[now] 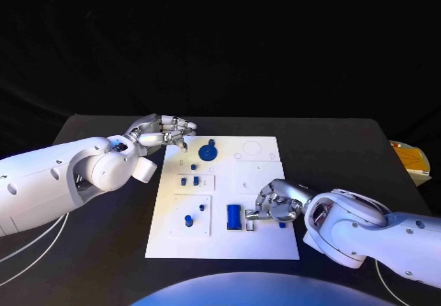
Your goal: Assemble the parts on the task board
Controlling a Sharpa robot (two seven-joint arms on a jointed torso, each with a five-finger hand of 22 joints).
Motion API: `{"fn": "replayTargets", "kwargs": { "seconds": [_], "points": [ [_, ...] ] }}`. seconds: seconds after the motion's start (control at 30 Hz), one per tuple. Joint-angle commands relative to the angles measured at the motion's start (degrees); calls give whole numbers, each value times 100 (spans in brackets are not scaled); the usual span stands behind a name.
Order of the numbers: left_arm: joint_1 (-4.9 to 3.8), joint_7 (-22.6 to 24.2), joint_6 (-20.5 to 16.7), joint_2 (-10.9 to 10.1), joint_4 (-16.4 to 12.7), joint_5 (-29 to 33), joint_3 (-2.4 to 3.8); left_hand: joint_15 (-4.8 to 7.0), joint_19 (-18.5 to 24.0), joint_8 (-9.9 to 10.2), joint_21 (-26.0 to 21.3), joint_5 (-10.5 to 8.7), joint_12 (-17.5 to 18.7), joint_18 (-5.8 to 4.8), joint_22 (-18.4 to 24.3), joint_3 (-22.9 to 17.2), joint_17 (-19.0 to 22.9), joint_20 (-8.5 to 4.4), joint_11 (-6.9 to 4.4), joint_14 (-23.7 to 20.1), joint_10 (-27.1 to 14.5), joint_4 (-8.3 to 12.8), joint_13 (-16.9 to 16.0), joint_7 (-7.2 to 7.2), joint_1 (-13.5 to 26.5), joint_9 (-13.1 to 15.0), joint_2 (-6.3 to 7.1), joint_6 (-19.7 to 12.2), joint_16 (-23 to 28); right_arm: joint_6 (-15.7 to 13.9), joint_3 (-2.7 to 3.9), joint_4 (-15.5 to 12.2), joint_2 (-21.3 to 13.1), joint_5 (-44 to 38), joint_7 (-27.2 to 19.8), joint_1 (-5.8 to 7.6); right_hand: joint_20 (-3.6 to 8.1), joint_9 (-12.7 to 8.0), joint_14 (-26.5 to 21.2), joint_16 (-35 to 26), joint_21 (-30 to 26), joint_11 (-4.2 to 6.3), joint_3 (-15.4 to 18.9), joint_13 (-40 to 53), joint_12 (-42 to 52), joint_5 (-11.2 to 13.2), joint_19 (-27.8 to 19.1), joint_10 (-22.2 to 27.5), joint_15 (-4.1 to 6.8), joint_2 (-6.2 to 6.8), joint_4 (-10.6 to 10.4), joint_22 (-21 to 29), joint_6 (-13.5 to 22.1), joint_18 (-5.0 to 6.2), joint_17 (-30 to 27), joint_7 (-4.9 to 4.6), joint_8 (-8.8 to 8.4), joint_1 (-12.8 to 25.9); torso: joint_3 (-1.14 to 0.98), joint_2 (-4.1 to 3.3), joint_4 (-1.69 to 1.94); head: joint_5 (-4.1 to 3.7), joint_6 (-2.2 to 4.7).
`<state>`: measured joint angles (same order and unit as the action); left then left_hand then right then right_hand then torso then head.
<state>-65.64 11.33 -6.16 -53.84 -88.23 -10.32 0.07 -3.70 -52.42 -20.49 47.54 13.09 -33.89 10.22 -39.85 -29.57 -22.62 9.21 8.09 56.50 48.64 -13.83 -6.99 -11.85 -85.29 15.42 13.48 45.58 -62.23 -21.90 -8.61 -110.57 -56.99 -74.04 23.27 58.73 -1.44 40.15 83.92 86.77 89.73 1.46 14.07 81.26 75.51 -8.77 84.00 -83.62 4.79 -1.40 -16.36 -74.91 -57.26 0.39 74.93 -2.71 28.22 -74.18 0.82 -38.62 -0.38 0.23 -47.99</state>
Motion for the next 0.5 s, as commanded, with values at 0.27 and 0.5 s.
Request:
{"fn": "replayTargets", "kwargs": {
  "seconds": [0.27,0.5],
  "points": [
    [27,179,20,4,-44,10,-4,-31,-18,17,39,6,11,28,-10,0,10,8,23,-3,-35,6,10,-28,13,7,-14,-39,24,-301,-6,-109,-673,-520,-209,170,-58,-172,445,-15,27,-103,259,-197,-132,-54,600,55,-68,-119,-5,-1509,245,-39,691,-121,-312,-528,4,39,-28,-89,-36],
    [104,207,3,20,-44,28,-6,-31,-18,17,39,6,11,28,-10,0,10,8,23,-3,-35,6,10,-28,13,7,-14,-39,24,-279,-31,-110,-894,-841,-108,57,-82,-227,435,-36,27,-127,330,-232,-190,-137,600,85,-91,-160,-12,-1509,240,-39,647,-146,-395,-617,-8,100,-59,-114,-47]
  ]
}}
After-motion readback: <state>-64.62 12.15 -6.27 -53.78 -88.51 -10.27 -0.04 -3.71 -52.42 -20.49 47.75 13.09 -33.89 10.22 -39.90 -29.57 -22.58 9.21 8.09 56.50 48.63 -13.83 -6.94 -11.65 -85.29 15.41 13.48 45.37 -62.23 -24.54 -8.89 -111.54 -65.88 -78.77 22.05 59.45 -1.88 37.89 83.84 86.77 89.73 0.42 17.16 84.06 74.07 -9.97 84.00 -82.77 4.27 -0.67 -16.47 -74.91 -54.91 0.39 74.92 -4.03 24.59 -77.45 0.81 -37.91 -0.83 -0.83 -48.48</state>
